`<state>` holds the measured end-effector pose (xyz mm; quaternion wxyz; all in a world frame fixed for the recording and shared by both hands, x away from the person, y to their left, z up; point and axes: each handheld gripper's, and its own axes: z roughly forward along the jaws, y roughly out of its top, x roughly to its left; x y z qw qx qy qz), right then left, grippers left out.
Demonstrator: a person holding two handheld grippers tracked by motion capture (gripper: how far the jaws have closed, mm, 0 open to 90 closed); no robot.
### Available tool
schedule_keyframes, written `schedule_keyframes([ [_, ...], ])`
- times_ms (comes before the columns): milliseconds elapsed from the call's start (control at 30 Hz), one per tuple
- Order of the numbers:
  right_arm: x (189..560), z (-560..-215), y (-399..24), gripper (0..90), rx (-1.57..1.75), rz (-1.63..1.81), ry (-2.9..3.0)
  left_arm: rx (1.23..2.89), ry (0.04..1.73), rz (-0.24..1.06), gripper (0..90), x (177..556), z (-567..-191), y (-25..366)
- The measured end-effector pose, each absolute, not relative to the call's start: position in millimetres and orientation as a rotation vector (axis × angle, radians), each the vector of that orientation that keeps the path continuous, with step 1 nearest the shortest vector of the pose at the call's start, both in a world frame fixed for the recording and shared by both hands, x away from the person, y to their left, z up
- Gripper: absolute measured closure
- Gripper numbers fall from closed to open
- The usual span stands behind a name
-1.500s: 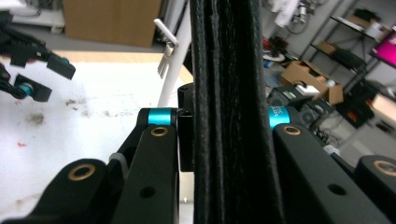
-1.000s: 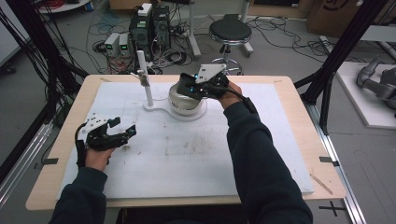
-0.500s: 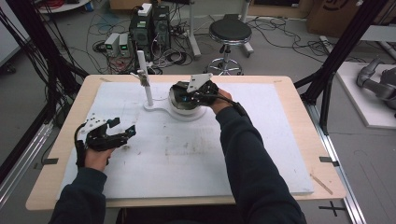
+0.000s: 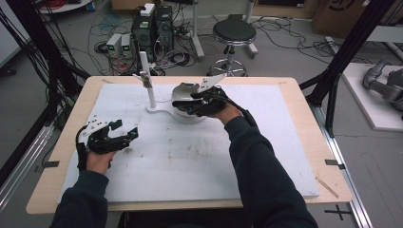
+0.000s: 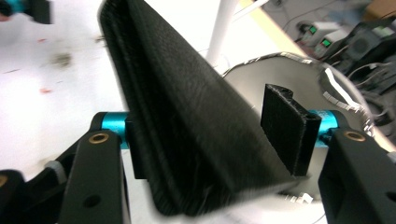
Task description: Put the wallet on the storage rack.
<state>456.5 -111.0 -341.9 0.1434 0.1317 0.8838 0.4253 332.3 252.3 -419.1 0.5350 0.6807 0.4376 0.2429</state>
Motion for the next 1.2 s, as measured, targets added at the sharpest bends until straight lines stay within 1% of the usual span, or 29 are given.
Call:
schedule_keyframes([
  [33,454,-340,-112,42.6,0.371,1.244,2.558,1.621,1.042,0.579,22.1,332,-419,252],
  [67,451,-338,-113,46.1,0.349,1.245,2.559,1.622,1.042,0.582,22.1,332,-419,252],
  [100,450,-337,-113,47.0,0.34,1.246,2.559,1.62,1.042,0.58,22.1,332,-419,252],
  [233,449,-335,-114,47.5,0.34,1.26,2.568,1.622,1.04,0.58,22.1,332,-418,252],
  [400,445,-344,-121,43.3,0.366,1.321,2.551,1.621,1.043,0.579,22.1,332,-419,252],
  [500,444,-344,-122,38.3,0.379,1.358,2.57,1.624,1.038,0.579,22.1,332,-419,252],
  [533,443,-343,-122,38.3,0.382,1.363,2.574,1.623,1.038,0.58,22.1,332,-419,252],
  [567,443,-343,-122,39.6,0.373,1.353,2.582,1.622,1.042,0.58,22.1,332,-419,252],
  [700,441,-343,-121,52.1,0.363,1.319,2.58,1.625,1.04,0.581,22.1,332,-419,251],
  [767,441,-343,-120,52.9,0.386,1.325,2.572,1.625,1.039,0.581,22.1,332,-418,252],
  [800,440,-344,-119,56.1,0.41,1.33,2.552,1.623,1.039,0.58,22.1,331,-418,252],
  [900,438,-346,-119,60.6,0.429,1.333,2.5,1.619,1.042,0.58,22.1,332,-418,252],
  [967,433,-352,-120,65.3,0.433,1.35,2.409,1.618,1.041,0.58,22.1,332,-418,252],
  [1133,423,-363,-119,67.8,0.458,1.382,2.304,1.618,1.042,0.579,22.1,332,-418,252],
  [1200,422,-364,-118,70.5,0.494,1.407,2.238,1.619,1.04,0.581,22.1,332,-418,252],
])
